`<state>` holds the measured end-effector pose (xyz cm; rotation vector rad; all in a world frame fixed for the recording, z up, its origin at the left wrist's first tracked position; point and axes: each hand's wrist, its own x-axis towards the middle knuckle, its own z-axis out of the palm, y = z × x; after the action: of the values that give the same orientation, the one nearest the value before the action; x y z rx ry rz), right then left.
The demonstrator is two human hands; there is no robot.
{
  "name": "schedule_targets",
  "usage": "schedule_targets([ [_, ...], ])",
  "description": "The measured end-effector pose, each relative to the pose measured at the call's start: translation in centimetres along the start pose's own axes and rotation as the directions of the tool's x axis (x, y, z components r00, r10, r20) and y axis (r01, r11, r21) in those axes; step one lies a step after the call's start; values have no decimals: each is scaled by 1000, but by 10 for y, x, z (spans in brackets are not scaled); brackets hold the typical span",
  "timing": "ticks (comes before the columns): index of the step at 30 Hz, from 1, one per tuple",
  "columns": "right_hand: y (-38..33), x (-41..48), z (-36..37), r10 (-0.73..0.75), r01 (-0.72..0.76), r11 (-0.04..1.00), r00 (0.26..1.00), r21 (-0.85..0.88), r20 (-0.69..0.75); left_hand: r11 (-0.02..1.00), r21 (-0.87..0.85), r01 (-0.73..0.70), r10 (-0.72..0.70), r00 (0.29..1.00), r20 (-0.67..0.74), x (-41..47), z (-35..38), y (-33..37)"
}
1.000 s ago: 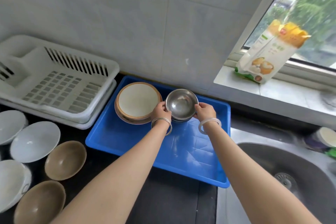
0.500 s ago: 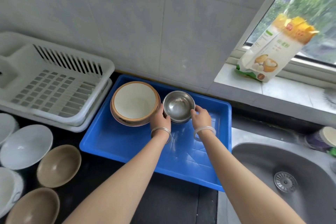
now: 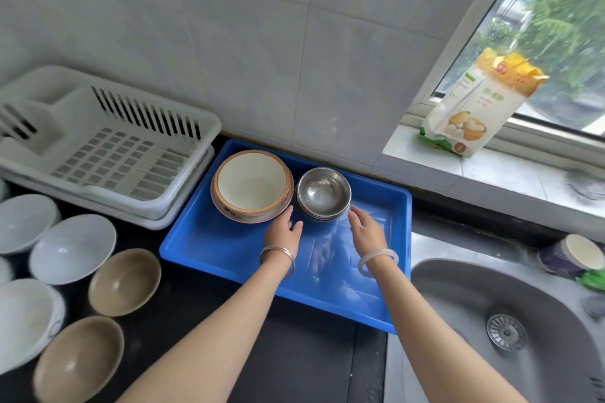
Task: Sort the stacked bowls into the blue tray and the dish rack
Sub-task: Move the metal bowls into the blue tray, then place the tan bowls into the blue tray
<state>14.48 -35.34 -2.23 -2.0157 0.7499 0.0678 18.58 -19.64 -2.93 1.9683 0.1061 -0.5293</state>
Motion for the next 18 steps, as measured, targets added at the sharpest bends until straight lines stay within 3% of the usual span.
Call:
schedule_targets([
  [4,-4,-37,12,-36,31,991,999,130,37,999,36,-26,29,996,-81,-39,-25,-21],
  [9,-17,-90,58,-127,94,983,969,159,213,1000,6,-25,26,959,-283,-97,-66,-64],
  [13,-25,-123,112,-166,144,986,912,87,376,997,-57,-58,17,832,-554,-139,-100,-101],
  [18,-39,-147,180,-125,190,979,839,-69,529,999,-12,33,-31,678,-735,-170,-142,-149],
])
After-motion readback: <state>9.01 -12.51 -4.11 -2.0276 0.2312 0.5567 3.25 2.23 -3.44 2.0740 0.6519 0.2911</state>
